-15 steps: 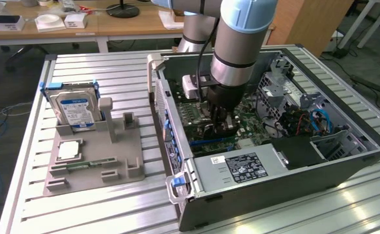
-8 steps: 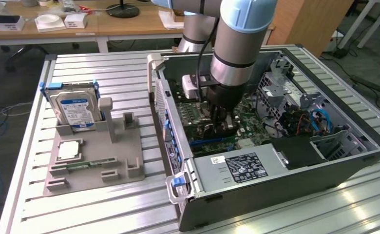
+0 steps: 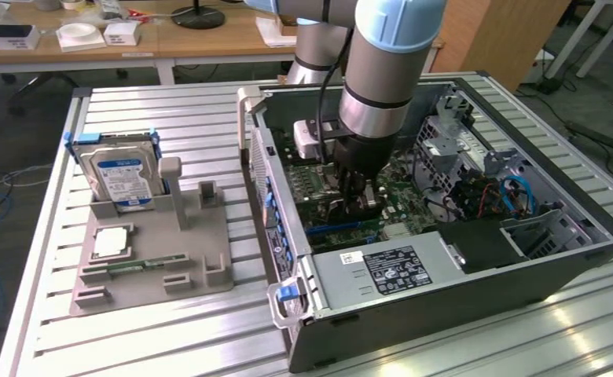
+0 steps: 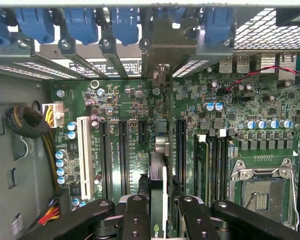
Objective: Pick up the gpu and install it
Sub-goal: 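Insert the gpu into the slot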
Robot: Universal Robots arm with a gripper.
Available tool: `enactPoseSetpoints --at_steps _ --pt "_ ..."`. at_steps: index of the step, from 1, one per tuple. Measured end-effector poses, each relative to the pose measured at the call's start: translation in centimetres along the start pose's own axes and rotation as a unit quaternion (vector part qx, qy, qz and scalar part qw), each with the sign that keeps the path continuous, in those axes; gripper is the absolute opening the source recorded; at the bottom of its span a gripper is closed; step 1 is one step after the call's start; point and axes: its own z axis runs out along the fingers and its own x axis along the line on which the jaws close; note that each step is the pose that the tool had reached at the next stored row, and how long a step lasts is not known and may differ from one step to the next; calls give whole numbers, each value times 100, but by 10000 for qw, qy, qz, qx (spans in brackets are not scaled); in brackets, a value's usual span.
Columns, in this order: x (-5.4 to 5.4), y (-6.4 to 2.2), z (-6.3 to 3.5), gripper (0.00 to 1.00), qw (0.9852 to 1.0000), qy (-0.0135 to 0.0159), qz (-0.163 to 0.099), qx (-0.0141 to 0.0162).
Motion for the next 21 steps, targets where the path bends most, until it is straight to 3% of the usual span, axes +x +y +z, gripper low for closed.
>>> enactPoseSetpoints --at_steps 21 --pt "-11 1 20 27 10000 -4 -61 -2"
